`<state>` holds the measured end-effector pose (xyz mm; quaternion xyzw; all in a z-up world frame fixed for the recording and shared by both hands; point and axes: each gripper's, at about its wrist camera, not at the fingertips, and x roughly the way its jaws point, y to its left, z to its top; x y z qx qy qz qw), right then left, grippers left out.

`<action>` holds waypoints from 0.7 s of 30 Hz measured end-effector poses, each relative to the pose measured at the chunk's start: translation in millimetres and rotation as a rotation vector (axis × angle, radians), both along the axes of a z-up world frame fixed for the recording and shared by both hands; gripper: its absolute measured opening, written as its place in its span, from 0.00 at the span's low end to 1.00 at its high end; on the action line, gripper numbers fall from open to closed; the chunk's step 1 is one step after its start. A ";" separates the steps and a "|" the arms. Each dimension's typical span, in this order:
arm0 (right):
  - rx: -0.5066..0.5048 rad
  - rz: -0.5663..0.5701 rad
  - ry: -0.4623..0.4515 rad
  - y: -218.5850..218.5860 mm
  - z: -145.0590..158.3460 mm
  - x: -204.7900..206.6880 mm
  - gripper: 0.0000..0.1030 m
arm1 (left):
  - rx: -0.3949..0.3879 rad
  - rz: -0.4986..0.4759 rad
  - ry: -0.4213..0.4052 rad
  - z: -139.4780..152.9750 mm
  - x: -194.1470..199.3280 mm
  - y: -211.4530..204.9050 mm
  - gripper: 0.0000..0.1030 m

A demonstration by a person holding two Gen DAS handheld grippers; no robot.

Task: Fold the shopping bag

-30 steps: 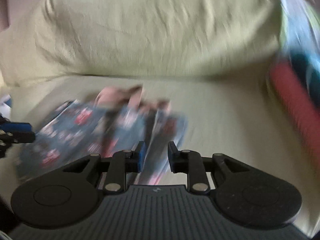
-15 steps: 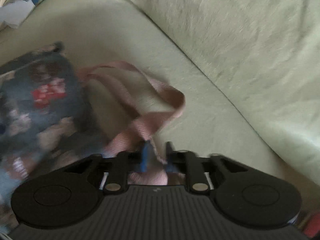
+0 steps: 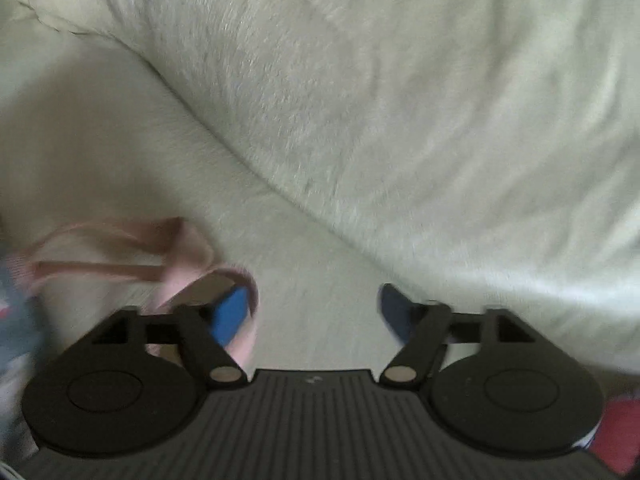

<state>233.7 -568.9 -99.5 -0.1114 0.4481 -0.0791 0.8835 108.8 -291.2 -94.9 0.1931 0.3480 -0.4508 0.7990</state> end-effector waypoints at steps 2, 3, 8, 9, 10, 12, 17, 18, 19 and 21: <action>0.097 0.036 -0.034 -1.5 22.7 -18.9 0.86 | -0.003 0.001 0.000 -0.1 0.1 -0.2 0.45; 0.146 0.055 -0.053 -2.2 34.2 -28.5 0.81 | -0.005 0.003 0.001 -0.2 0.2 -0.3 0.45; 0.451 0.174 -0.032 26.7 28.0 -30.6 0.08 | -0.012 0.007 0.005 -1.5 1.1 -0.7 0.46; 0.453 0.188 0.002 37.0 16.4 -25.2 0.09 | -0.012 0.006 0.004 -1.5 1.0 -0.6 0.46; 0.415 0.155 0.035 40.7 5.1 -16.9 0.09 | -0.011 0.006 0.002 -1.5 1.0 -0.6 0.46; 0.334 0.084 0.100 47.3 -17.4 -0.1 0.09 | -0.012 0.006 -0.002 -2.5 1.0 -0.2 0.48; 0.398 -0.305 -0.013 0.2 -28.6 23.3 0.25 | -0.011 0.019 -0.020 -5.2 1.4 -0.1 0.54; 0.488 -0.345 -0.002 -6.1 -29.1 19.4 0.33 | -0.006 0.025 -0.021 -4.1 0.8 0.4 0.54; 0.553 -0.361 0.012 -6.1 -28.6 12.1 0.49 | 0.000 0.031 -0.019 -2.0 0.1 1.4 0.54; 0.592 -0.301 0.007 8.6 -24.4 -12.8 0.69 | 0.010 0.045 -0.015 3.4 -2.0 4.8 0.54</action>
